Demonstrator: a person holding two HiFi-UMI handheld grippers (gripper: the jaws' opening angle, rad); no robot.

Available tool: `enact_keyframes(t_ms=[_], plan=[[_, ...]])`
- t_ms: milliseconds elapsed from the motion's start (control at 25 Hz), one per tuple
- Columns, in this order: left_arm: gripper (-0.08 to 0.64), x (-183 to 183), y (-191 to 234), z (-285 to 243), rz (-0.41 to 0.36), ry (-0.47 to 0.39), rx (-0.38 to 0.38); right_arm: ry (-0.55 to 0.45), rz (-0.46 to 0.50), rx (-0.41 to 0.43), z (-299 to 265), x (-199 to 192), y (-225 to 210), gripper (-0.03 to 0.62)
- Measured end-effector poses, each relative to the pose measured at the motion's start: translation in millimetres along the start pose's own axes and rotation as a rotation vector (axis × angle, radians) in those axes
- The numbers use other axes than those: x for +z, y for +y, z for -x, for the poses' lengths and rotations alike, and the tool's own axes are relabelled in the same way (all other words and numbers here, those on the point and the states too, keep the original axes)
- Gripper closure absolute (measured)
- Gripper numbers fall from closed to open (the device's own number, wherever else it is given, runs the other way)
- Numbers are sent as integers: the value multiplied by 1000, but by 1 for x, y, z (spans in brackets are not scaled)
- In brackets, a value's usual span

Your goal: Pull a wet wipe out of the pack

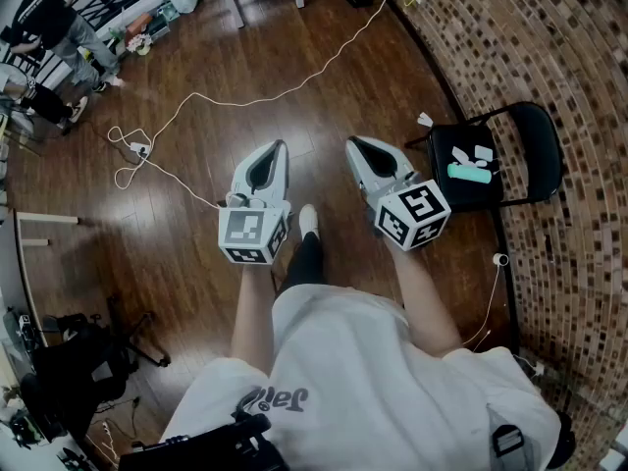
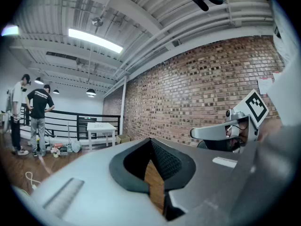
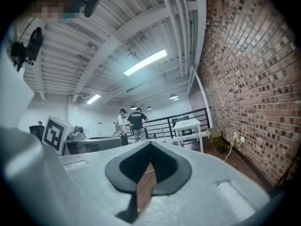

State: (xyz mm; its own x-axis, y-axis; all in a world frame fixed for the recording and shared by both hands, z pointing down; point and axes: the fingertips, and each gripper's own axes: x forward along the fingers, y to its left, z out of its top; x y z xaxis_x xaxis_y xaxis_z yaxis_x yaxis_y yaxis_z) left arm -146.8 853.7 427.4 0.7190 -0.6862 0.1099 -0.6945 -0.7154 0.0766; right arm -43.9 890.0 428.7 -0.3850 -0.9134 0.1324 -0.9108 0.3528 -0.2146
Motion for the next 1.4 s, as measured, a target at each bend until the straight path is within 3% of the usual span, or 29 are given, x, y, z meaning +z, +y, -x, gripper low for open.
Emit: enact_keyframes(t_ms=[240,400,560,680,800,920,1040,1160,1280,1400], plan=[[545,47,104,-81,15,-33,-21,-13,80,15,-138,58,-13,601],[545,65,139,-122,23,-55,-34,12,167,22,-192,74,-24,601],[545,57,163,-160,39,-27,-15,3,131,13,-229,78,-55,601],[545,47,179,-194,61,-6,17,4,111,20,-259,78,-87,601],[545,50,197,-244,36,-2,46,-21,100,45,-296,90,-128,601],[545,72,215,-302,-7,-16,101,-46,87,56,-328,110,-176,601],[545,107,227,-365,-68,-78,164,-79,70,50,-366,142,-245,601],[545,135,235,-404,-80,-133,214,-133,70,56,-395,180,-298,601],[545,136,261,-432,-52,-130,281,-147,83,105,-430,199,-317,601],[545,127,286,-459,-18,-88,327,-89,59,179,-465,186,-320,601]])
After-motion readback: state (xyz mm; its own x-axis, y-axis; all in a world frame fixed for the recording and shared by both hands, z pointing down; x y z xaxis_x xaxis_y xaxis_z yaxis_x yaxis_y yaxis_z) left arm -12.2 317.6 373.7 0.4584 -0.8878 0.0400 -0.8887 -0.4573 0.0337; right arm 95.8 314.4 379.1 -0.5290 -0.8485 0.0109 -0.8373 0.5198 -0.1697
